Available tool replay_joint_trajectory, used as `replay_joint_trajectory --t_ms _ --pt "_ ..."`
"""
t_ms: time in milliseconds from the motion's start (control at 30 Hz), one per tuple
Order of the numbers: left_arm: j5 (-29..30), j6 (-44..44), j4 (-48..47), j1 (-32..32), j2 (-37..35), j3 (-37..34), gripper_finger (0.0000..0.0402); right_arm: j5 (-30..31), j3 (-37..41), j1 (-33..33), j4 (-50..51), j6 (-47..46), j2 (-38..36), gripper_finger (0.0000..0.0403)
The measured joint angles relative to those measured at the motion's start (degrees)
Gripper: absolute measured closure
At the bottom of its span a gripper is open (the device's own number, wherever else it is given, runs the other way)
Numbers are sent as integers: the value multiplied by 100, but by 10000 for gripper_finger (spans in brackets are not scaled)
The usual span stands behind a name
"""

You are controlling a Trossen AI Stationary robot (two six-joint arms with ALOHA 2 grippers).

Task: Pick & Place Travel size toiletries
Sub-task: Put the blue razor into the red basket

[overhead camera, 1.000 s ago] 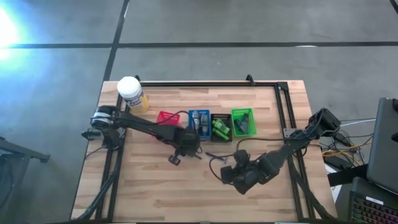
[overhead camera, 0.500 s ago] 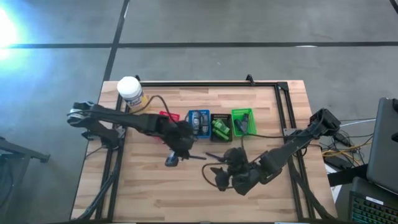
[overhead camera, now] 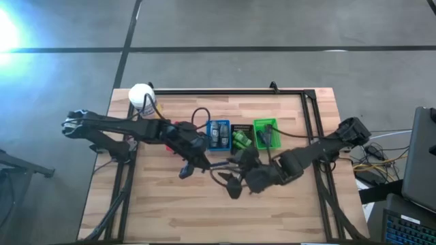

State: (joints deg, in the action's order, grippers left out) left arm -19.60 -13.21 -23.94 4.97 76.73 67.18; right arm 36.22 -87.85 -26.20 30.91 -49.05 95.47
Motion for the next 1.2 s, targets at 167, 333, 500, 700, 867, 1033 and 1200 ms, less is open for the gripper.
replay_joint_trajectory --t_ms 167,333,500,700,867,1033,1200 --pt "83 -22 13 0 -24 -2 365 -41 -74 127 -5 25 1 115" --pt "83 -46 98 11 -24 -2 365 -84 -75 136 8 25 3 144" --pt "83 -20 132 13 -24 -2 365 -84 -75 138 8 23 1 178" --pt "81 92 131 13 -25 -2 365 -75 -72 138 3 10 1 216" --pt "54 116 127 17 -24 -2 365 -67 -72 181 -9 -3 1 249" --pt "36 139 123 46 -25 -2 365 -72 -72 233 -45 -1 1 285" --pt "64 172 111 44 -25 -2 365 -263 -70 259 -44 3 1 326"
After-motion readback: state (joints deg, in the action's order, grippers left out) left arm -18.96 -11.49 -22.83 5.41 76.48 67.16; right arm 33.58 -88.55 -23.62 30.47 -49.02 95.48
